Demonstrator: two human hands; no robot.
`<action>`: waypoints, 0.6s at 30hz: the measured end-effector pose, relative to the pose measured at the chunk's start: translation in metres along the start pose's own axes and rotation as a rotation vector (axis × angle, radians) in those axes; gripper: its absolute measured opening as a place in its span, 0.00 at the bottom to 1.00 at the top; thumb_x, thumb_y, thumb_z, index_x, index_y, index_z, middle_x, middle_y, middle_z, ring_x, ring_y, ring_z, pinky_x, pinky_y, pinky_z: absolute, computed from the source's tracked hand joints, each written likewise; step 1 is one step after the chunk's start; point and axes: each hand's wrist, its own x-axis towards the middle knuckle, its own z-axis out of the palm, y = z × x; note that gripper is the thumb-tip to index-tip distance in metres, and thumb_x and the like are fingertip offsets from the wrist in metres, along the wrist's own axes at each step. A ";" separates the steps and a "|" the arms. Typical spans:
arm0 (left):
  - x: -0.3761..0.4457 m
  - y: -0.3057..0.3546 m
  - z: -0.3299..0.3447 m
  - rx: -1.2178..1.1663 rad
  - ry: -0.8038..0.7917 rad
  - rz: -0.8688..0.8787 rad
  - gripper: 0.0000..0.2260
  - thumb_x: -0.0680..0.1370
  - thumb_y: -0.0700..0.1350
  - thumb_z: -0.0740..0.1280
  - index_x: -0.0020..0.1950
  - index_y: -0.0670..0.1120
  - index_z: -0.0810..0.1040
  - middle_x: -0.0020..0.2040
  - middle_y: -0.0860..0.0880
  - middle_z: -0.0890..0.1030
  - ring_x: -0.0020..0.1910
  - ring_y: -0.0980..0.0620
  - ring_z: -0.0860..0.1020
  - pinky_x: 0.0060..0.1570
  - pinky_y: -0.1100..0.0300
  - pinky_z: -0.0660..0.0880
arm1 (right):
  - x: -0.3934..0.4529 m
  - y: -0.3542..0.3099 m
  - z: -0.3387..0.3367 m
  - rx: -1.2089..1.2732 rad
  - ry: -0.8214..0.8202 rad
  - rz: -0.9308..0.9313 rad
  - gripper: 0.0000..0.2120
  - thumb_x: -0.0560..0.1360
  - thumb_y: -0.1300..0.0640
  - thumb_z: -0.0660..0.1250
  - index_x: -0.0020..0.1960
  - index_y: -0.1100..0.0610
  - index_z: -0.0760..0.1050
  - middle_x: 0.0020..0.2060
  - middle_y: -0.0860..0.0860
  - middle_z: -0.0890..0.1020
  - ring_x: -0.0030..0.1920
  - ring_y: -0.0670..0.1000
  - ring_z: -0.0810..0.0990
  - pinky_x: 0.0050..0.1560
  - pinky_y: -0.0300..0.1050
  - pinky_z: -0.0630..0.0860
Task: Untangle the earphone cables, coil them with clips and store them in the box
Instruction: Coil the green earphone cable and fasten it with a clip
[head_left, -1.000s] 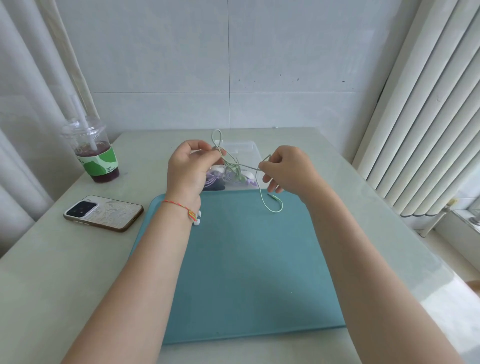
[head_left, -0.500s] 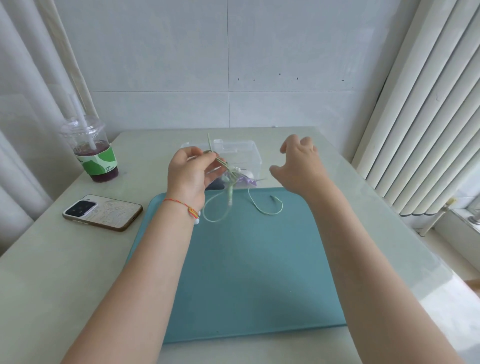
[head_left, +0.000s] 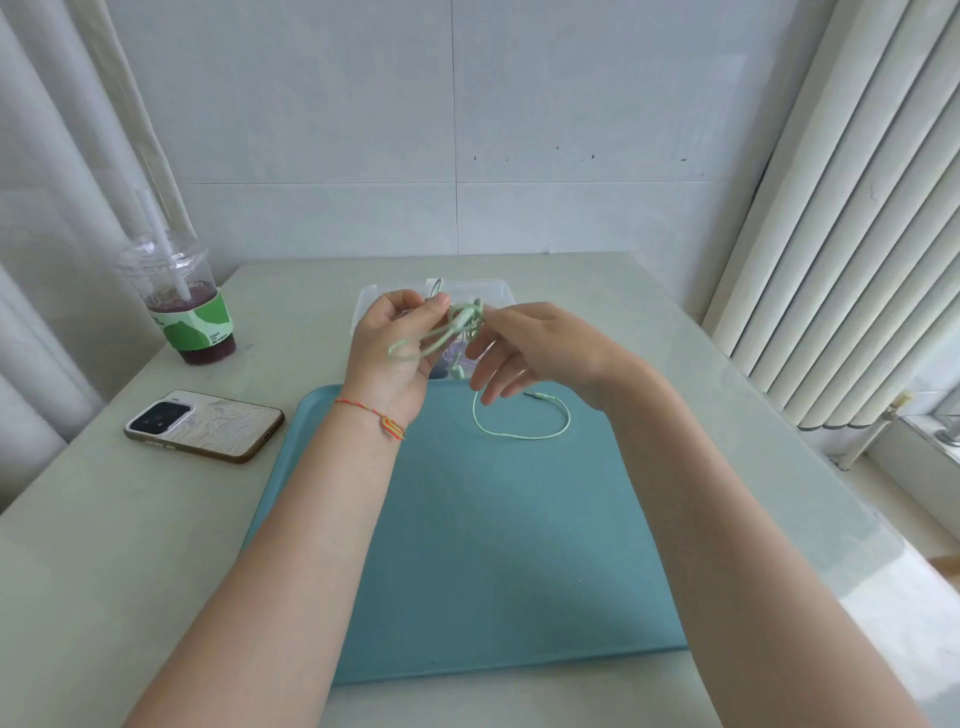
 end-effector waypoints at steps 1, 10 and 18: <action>0.000 -0.001 0.000 0.016 0.007 0.006 0.12 0.76 0.31 0.67 0.40 0.46 0.70 0.39 0.41 0.78 0.35 0.47 0.79 0.34 0.59 0.76 | 0.000 0.000 0.000 0.054 -0.006 0.024 0.25 0.82 0.46 0.52 0.51 0.65 0.77 0.41 0.61 0.85 0.41 0.61 0.84 0.53 0.56 0.79; -0.004 -0.004 0.004 0.180 0.056 0.056 0.09 0.75 0.29 0.66 0.41 0.41 0.72 0.39 0.42 0.76 0.36 0.48 0.81 0.43 0.61 0.81 | 0.003 0.010 -0.011 -0.028 0.050 0.061 0.10 0.76 0.65 0.63 0.57 0.63 0.73 0.41 0.59 0.85 0.37 0.55 0.84 0.43 0.48 0.82; -0.003 -0.007 -0.012 1.236 0.160 0.184 0.05 0.72 0.48 0.71 0.41 0.49 0.77 0.39 0.52 0.78 0.38 0.51 0.76 0.38 0.60 0.69 | 0.006 0.022 -0.023 -0.146 0.131 0.074 0.11 0.72 0.66 0.65 0.54 0.61 0.76 0.43 0.57 0.85 0.33 0.52 0.74 0.33 0.42 0.70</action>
